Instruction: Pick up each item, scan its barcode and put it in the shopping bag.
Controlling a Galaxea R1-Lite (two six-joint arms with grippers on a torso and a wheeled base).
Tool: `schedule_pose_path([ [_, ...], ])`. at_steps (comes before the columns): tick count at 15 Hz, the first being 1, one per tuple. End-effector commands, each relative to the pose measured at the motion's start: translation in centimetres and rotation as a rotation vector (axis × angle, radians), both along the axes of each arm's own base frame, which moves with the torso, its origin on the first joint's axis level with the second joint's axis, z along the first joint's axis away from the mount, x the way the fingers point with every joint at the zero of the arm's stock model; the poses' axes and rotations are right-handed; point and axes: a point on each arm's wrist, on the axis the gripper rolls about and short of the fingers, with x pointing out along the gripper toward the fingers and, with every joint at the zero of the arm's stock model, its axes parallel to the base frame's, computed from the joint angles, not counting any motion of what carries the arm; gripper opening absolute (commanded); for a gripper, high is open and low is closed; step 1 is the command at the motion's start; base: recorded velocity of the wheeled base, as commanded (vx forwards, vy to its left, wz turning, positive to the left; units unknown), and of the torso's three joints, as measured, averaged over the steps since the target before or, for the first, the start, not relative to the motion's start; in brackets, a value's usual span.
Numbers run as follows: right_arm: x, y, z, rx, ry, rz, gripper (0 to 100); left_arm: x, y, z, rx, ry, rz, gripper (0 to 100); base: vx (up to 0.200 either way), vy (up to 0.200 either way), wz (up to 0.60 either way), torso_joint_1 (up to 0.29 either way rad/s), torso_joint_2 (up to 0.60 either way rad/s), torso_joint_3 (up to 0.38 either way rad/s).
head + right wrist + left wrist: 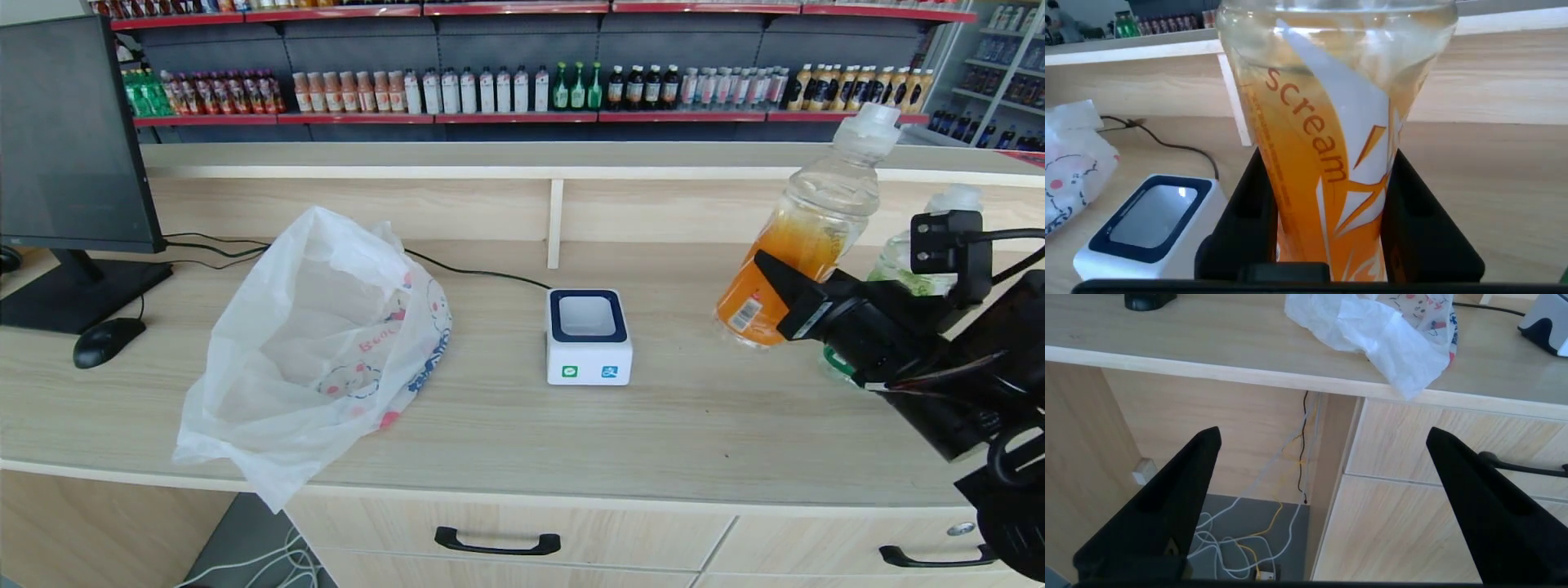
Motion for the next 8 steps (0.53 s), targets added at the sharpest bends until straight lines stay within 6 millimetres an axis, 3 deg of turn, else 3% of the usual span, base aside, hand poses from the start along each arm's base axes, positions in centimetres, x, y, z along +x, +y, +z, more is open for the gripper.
schedule_pose_path([
  [1, -4.0, 0.8, 0.4, 0.016, -0.001, 0.091, 0, 0.0, 0.0, 0.0, 0.0, -0.001, 0.001, 100, 0.0, 0.0, 0.0, 0.0, 0.0, 0.0],
  [4, -5.4, 0.9, 1.6, 0.101, -0.025, 0.144, 0, 0.0, 0.0, 0.0, -0.002, -0.001, 0.001, 100, 0.0, 0.0, 0.0, 0.0, 0.0, 0.0],
  [8, -8.3, 4.6, 2.5, 0.175, -0.018, 0.443, 0, 0.0, 0.0, 0.0, -0.002, -0.001, 0.001, 100, 0.0, 0.0, 0.0, 0.0, 0.0, 0.0],
])
